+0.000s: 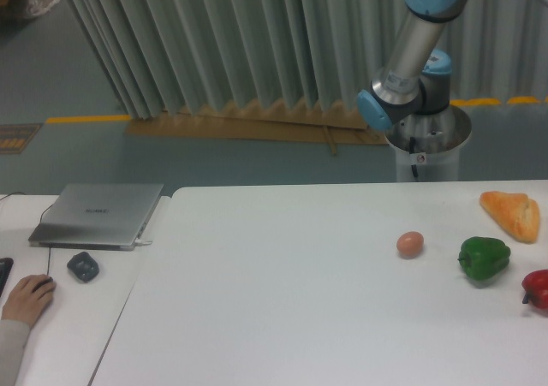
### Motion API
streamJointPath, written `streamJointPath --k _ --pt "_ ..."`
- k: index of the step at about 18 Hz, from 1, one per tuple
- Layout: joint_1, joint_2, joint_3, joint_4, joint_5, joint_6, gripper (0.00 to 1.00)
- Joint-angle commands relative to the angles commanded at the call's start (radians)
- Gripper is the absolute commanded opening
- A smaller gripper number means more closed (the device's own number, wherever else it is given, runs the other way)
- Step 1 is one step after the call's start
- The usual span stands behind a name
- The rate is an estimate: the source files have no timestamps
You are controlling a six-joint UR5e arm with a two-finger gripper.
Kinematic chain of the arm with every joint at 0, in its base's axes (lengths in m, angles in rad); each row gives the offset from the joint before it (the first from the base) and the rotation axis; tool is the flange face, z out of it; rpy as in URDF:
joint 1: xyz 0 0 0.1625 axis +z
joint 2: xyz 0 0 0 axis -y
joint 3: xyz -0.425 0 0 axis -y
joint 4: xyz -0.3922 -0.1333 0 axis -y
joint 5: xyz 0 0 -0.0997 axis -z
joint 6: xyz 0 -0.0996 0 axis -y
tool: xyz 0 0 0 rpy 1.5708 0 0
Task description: Place the yellow pepper in a basket
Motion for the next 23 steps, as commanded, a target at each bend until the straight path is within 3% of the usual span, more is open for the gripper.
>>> streamJointPath --k 3,4,5,6,13,16,18,23 --pt "-0.002 0.012 -0.008 -0.003 0.0 0.0 0.46" --pt "-0.002 0.012 -0.008 -0.003 0.0 0.0 0.55" --pt "-0.002 0.012 -0.009 -0.003 0.0 0.006 0.87" --pt "-0.002 0.012 -0.011 -0.001 -0.002 -0.001 1.0" --pt "-0.001 0.029 -0.014 -0.001 -0.005 -0.005 1.0" --pt "-0.02 0.119 -0.054 -0.03 -0.014 -0.029 1.0" --pt "-0.053 0.162 -0.077 -0.052 -0.041 -0.072 1.0" --pt "-0.187 0.201 -0.081 -0.122 -0.029 -0.276 1.0"
